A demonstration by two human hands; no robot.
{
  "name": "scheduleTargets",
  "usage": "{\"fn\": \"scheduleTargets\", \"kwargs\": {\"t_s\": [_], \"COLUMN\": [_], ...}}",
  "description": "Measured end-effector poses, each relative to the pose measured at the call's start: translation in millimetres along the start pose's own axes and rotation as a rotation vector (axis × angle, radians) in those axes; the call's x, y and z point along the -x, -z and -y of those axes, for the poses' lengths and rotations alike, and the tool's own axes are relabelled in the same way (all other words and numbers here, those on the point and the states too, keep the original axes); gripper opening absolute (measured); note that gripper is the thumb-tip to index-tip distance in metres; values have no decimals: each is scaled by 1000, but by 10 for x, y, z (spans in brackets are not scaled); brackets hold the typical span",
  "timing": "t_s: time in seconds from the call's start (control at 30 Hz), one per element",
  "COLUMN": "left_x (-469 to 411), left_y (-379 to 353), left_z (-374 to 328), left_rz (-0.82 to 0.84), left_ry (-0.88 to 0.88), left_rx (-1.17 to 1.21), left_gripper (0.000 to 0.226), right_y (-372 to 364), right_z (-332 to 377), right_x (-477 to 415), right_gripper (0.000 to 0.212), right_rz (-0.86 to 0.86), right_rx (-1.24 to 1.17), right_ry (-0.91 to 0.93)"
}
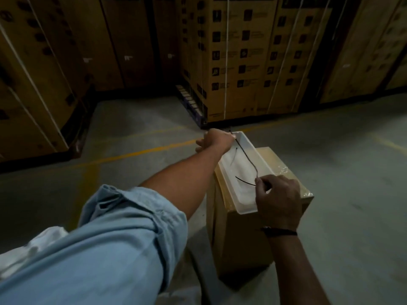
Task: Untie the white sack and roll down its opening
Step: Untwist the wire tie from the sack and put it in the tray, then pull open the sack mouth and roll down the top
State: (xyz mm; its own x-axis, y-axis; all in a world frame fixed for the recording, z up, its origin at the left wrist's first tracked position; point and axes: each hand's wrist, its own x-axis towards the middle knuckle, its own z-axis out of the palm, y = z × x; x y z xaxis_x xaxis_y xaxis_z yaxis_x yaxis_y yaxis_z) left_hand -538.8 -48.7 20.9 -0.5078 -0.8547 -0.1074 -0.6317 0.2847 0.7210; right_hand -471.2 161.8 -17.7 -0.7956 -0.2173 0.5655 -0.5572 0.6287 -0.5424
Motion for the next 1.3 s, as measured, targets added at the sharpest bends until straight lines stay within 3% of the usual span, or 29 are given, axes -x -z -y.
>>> {"fn": "scheduleTargets", "kwargs": {"t_s": [0.17, 0.33, 0.43, 0.77, 1.0, 1.17, 1.3], "left_x": [17, 37, 98, 493, 646, 670, 658], "left_y": [-20, -58, -34, 83, 281, 422, 456], "left_z": [123, 196, 180, 197, 304, 393, 507], "left_rz": [-129, -149, -127, -66, -28, 20, 54], "left_ry": [-218, -330, -375, -344, -378, -420, -460], "left_rx": [-389, -431, -496, -389, -301, -275, -279], "left_gripper": [40, 19, 24, 41, 28, 26, 26], "right_y": [-63, -60, -36, 41, 67, 12, -17], "right_z": [110, 157, 174, 218, 442, 467, 440], "right_x": [-40, -46, -30, 109, 223, 223, 199], "right_gripper": [15, 21, 24, 22, 41, 16, 16], "right_rz": [7, 39, 50, 71, 174, 210, 99], "right_rx": [84, 87, 70, -42, -140, -107, -61], "right_ry": [-49, -163, -168, -199, -69, -34, -56]}}
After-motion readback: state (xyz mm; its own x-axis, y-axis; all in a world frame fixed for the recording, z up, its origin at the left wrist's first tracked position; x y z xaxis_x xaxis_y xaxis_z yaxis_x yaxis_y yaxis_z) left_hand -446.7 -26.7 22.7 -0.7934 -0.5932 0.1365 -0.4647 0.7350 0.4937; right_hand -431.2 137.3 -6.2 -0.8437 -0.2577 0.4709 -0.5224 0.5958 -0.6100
